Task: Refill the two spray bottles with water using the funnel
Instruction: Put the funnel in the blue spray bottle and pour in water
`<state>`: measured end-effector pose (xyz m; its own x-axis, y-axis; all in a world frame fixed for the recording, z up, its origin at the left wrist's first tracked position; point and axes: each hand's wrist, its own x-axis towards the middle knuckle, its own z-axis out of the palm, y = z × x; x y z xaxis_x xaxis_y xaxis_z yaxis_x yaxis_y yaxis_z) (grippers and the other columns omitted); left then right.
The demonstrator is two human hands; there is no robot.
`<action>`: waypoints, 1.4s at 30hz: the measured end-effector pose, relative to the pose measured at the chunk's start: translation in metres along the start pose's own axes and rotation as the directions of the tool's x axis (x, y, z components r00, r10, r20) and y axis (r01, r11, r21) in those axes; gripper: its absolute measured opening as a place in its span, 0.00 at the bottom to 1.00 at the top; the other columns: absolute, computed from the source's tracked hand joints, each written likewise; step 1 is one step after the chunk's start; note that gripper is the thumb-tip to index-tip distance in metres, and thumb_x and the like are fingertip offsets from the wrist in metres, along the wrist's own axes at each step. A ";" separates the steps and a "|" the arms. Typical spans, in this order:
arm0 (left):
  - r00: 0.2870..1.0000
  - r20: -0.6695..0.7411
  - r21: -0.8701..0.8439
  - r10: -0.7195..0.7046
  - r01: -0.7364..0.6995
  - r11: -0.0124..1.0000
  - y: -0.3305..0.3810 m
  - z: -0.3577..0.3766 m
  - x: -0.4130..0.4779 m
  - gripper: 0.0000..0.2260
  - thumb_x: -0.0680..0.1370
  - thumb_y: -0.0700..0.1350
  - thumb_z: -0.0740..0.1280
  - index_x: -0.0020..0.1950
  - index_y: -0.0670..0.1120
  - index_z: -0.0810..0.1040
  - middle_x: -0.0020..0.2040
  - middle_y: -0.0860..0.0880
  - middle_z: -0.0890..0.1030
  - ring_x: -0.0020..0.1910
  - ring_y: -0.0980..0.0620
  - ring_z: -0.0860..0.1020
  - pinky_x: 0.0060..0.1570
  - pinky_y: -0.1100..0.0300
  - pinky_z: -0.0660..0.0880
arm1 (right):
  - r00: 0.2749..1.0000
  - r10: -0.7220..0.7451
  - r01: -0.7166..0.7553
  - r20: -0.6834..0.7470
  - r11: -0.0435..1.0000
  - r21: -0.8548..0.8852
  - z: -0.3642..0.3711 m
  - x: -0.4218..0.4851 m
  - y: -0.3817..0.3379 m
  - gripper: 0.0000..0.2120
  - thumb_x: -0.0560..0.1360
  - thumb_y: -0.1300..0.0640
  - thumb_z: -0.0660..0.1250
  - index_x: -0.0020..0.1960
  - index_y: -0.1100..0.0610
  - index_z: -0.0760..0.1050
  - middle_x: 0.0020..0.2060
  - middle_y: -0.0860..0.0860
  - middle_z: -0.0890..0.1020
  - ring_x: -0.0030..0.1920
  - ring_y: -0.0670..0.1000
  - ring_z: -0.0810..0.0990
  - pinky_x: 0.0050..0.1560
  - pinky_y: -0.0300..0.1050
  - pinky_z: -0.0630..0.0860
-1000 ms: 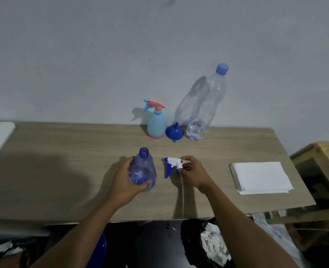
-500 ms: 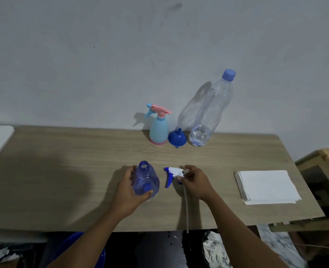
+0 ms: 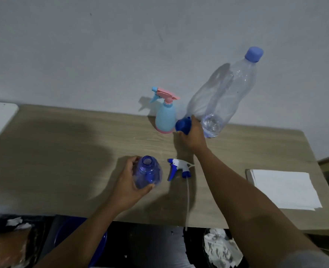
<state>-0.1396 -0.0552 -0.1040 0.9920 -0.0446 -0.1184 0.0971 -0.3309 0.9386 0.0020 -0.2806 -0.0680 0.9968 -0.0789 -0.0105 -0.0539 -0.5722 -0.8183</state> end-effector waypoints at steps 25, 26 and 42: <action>0.999 -0.019 -0.027 0.039 -0.040 0.999 -0.004 0.004 0.002 0.38 0.65 0.35 0.80 0.66 0.57 0.64 0.65 0.58 0.72 0.62 0.61 0.75 0.60 0.61 0.75 | 0.986 0.058 -0.002 -0.156 0.942 0.336 -0.020 -0.077 -0.007 0.32 0.64 0.59 0.81 0.61 0.50 0.69 0.59 0.49 0.75 0.58 0.48 0.79 0.51 0.40 0.82; 0.999 -0.012 -0.030 0.037 -0.037 0.999 -0.005 0.004 0.002 0.38 0.65 0.35 0.80 0.67 0.54 0.64 0.64 0.57 0.72 0.62 0.61 0.75 0.60 0.62 0.75 | 0.987 0.072 -0.016 -0.145 0.934 0.356 -0.019 -0.083 -0.010 0.32 0.64 0.59 0.81 0.61 0.49 0.69 0.60 0.49 0.76 0.58 0.49 0.80 0.50 0.42 0.83; 0.999 0.028 -0.042 0.029 -0.028 0.999 -0.003 -0.001 0.006 0.38 0.62 0.42 0.81 0.66 0.51 0.65 0.62 0.49 0.76 0.60 0.54 0.78 0.57 0.56 0.77 | 0.976 -0.163 0.141 0.145 0.978 0.151 -0.044 -0.133 -0.082 0.29 0.64 0.52 0.83 0.59 0.55 0.74 0.53 0.47 0.82 0.52 0.43 0.81 0.52 0.34 0.76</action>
<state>-0.1336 -0.0535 -0.1077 0.9917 -0.0810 -0.1001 0.0727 -0.2895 0.9544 -0.1290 -0.2591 0.0258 0.9901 0.1349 0.0397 0.0967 -0.4480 -0.8888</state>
